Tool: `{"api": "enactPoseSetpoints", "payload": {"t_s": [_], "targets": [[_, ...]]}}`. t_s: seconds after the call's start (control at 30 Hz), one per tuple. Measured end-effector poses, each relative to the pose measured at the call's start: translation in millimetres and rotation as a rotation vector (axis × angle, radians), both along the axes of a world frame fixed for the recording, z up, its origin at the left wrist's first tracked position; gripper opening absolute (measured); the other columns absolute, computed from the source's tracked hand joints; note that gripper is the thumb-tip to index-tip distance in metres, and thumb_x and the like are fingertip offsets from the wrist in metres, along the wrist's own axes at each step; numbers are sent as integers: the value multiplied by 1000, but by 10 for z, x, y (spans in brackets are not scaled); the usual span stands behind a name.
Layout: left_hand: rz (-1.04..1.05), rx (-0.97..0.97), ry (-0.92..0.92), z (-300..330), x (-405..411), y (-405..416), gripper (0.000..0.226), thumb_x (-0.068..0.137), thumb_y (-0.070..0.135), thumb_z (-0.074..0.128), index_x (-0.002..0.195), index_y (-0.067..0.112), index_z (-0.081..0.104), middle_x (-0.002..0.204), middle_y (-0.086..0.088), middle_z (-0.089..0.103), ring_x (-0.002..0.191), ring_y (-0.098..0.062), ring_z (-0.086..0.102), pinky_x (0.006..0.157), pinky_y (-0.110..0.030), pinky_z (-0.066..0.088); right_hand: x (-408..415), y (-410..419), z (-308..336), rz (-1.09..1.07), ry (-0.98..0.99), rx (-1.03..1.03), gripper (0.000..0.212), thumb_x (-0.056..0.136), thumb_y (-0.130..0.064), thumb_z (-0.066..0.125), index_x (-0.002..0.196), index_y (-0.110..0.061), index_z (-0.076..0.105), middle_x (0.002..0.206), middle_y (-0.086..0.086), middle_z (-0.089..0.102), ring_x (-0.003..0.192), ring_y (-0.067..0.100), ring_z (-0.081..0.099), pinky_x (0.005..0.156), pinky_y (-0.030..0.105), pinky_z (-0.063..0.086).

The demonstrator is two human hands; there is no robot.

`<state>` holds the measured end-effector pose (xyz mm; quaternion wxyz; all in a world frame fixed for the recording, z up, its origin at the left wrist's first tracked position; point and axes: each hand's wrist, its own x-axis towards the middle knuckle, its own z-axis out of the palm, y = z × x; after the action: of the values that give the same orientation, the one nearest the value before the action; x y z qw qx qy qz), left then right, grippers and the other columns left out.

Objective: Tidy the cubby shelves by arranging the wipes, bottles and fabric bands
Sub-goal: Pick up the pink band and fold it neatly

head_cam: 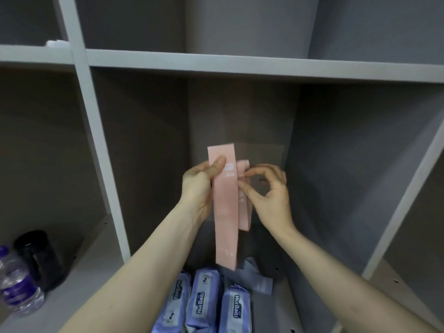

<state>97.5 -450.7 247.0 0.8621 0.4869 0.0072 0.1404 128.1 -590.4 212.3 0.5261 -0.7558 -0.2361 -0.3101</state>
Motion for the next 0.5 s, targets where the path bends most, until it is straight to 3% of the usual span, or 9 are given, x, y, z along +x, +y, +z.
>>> {"api": "enactPoseSetpoints", "payload": {"t_s": [0.1, 0.23, 0.3, 0.43, 0.5], "targets": [[4, -8, 0, 25, -50, 3, 31, 84, 13, 65, 108, -7, 62, 88, -18, 70, 68, -23, 70, 58, -30, 58, -38, 9, 13, 19, 98, 41, 18, 75, -22, 75, 88, -23, 63, 105, -1, 58, 112, 17, 47, 95, 30, 41], [-47, 40, -9, 6, -77, 51, 37, 84, 17, 66, 113, -5, 62, 107, -26, 68, 95, -37, 68, 79, -46, 59, -41, 52, 39, 98, 191, 7, 11, 78, -21, 72, 81, -29, 66, 107, -1, 58, 117, 20, 44, 102, 39, 39], [-26, 106, -13, -7, -85, 79, 34, 83, 20, 67, 110, -2, 65, 103, -21, 71, 93, -33, 69, 83, -44, 57, -56, 80, 74, 119, 203, 73, 16, 77, -21, 73, 74, -35, 65, 104, -3, 59, 116, 21, 47, 102, 42, 41], [98, 250, -27, -38, -95, 134, 23, 82, 21, 69, 98, 4, 71, 85, -7, 72, 74, -17, 67, 68, -26, 57, -94, 135, 227, 198, 267, 312, 12, 80, -17, 70, 74, -27, 66, 98, -10, 63, 102, 10, 57, 91, 28, 46], [152, 267, -20, -70, -83, 175, 25, 81, 22, 70, 98, 4, 71, 95, -10, 71, 78, -17, 67, 67, -21, 56, -89, 180, 330, 225, 349, 429, 8, 80, -18, 70, 77, -24, 67, 92, -14, 66, 94, 4, 60, 83, 20, 44]]}}
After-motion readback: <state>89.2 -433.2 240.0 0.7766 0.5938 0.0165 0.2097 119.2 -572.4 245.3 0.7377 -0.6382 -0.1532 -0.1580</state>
